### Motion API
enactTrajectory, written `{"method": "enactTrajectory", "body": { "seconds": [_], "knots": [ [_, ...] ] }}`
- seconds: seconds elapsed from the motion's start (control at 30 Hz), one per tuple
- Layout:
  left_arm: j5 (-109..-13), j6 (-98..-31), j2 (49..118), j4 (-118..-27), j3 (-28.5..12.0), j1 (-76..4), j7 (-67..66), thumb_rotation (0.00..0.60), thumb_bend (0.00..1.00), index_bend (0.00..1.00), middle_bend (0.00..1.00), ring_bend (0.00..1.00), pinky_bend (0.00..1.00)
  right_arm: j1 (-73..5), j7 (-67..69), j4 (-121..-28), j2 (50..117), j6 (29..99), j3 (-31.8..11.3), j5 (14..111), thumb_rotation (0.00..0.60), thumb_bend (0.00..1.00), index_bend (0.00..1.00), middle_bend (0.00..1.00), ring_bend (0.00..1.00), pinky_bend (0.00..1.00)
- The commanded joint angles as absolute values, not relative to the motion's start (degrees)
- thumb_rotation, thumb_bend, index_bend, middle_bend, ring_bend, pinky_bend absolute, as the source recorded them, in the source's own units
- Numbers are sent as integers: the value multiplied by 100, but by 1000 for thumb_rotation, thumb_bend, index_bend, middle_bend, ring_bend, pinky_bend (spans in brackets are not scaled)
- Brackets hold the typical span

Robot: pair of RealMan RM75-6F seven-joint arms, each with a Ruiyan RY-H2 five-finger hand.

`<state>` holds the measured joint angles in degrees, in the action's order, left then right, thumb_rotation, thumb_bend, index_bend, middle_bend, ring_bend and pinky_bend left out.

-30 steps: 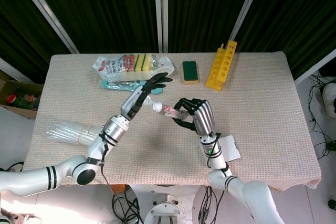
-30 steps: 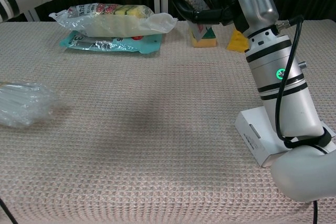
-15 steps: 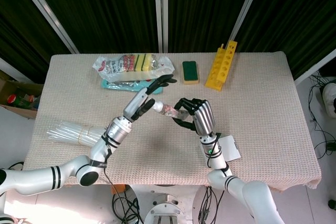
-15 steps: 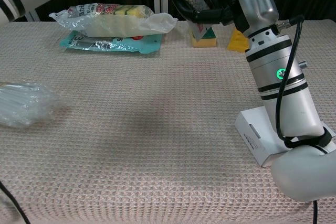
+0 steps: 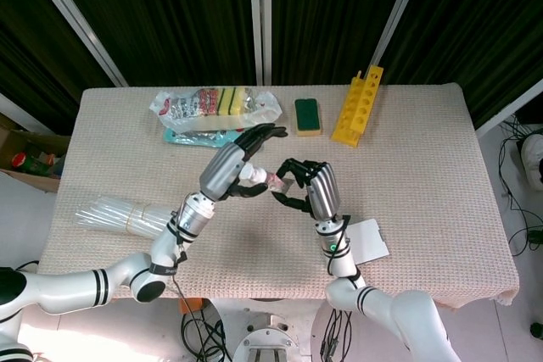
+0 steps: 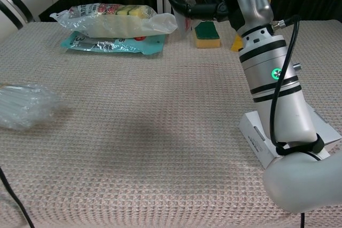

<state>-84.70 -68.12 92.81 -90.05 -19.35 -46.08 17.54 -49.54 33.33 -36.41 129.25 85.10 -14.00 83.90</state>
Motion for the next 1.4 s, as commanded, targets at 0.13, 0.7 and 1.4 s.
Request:
{"method": "enactTrajectory", "body": {
  "seconds": [0.13, 0.7, 1.4],
  "knots": [
    [-8570, -7010, 9424, -8785, -1848, -4646, 1461, 0, 0, 123, 193, 96, 152, -4842, 3266, -4060, 12755, 8431, -1470, 8402, 600, 515, 1000, 952, 841, 951],
    [-8547, -7240, 9264, -8863, -1955, -4675, 1354, 0, 0, 123, 195, 96, 152, -4518, 2889, -4511, 12473, 8009, -1323, 8450, 600, 517, 1000, 952, 841, 951],
    [-8764, -7212, 9213, -9002, -1805, -4871, 753, 0, 0, 123, 202, 96, 152, -4668, 2364, -4608, 12461, 7347, -1373, 8457, 600, 517, 1000, 954, 841, 951]
  ]
}}
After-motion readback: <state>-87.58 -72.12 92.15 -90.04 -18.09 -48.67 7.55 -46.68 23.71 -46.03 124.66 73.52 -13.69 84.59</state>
